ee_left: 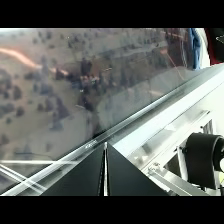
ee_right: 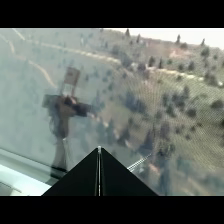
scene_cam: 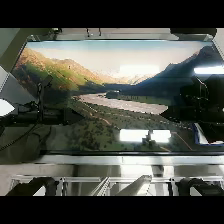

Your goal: Fold the shirts.

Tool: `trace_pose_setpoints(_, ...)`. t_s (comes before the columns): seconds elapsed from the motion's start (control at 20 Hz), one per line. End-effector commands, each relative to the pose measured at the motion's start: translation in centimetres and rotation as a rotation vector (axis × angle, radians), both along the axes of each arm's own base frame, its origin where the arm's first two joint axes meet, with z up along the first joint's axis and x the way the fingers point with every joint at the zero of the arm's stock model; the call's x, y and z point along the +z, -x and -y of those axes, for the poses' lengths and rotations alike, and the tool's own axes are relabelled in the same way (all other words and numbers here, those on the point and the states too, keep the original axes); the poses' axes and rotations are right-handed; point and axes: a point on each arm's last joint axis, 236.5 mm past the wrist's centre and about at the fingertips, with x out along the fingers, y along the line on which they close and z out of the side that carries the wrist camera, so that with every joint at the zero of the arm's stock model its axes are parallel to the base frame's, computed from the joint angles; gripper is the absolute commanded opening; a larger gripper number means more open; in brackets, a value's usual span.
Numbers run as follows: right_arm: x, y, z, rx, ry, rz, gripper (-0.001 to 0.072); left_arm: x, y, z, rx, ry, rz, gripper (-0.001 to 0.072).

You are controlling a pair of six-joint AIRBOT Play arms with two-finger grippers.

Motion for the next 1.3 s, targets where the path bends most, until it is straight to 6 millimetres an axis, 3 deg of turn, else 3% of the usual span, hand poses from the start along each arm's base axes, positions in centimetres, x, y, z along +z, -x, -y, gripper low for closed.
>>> trace_pose_setpoints(0.0, 0.0, 0.0, 0.0, 0.001, 0.000, -0.002, 0.0014, 0.0, 0.2, 0.0, -0.006, -0.001, -0.006, 0.0021)
trace_pose_setpoints(0.15, 0.0, 0.0, 0.0, 0.001, 0.000, -0.002, 0.0014, 1.2, -0.8, -2.4, 0.030, -0.056, 0.004, 0.0015)
trace_pose_setpoints(0.2, 0.0, 0.0, 0.0, 0.001, 0.000, -0.002, 0.0014, 2.1, -1.2, -4.3, 0.065, -0.096, -0.007, 0.0077)
trace_pose_setpoints(0.25, 0.0, 0.0, 0.0, 0.001, 0.000, -0.002, 0.0014, 2.9, -1.5, -6.2, 0.110, -0.132, -0.029, 0.0308)
trace_pose_setpoints(0.3, 0.0, 0.0, 0.0, 0.001, 0.000, -0.002, 0.0013, 3.8, -1.8, -8.6, 0.167, -0.171, -0.047, 0.0328)
trace_pose_setpoints(0.4, 0.0, 0.0, 0.0, 0.001, 0.000, -0.002, 0.0013, 4.9, -1.8, -13.4, 0.284, -0.252, -0.082, 0.0338)
trace_pose_setpoints(0.55, 0.0, 0.0, 0.0, 0.001, 0.000, -0.002, 0.0013, 4.9, -0.2, -20.1, 0.502, -0.318, -0.207, 0.0338)
trace_pose_setpoints(0.65, 0.0, 0.0, 0.0, 0.001, 0.000, -0.002, 0.0014, 4.7, 1.0, -23.0, 0.602, -0.303, -0.262, 0.0338)
trace_pose_setpoints(0.8, 0.0, 0.0, -0.1, 0.002, 0.000, -0.001, 0.0014, 4.8, 0.6, -26.6, 0.741, -0.302, -0.241, 0.0338)
trace_pose_setpoints(0.85, -0.1, 0.0, -0.1, 0.002, 0.000, -0.002, 0.0013, 4.4, 0.8, -27.8, 0.776, -0.319, -0.255, 0.0339)
trace_pose_setpoints(0.9, -0.1, 0.0, -0.1, 0.002, 0.000, -0.002, 0.0014, 3.7, 1.3, -29.1, 0.804, -0.338, -0.285, 0.0413)
trace_pose_setpoints(0.95, -0.1, 0.0, -0.1, 0.002, 0.000, -0.002, 0.0014, 2.7, 2.1, -30.8, 0.842, -0.371, -0.331, 0.0720)
trace_pose_setpoints(1.1, 0.0, 0.0, -0.1, 0.002, -0.001, -0.002, 0.0014, -0.1, 3.7, -34.3, 0.896, -0.415, -0.452, 0.0720)
trace_pose_setpoints(1.25, 0.0, 0.0, -0.1, 0.002, 0.000, -0.002, 0.0013, -2.9, 6.1, -36.4, 0.877, -0.496, -0.600, 0.0720)
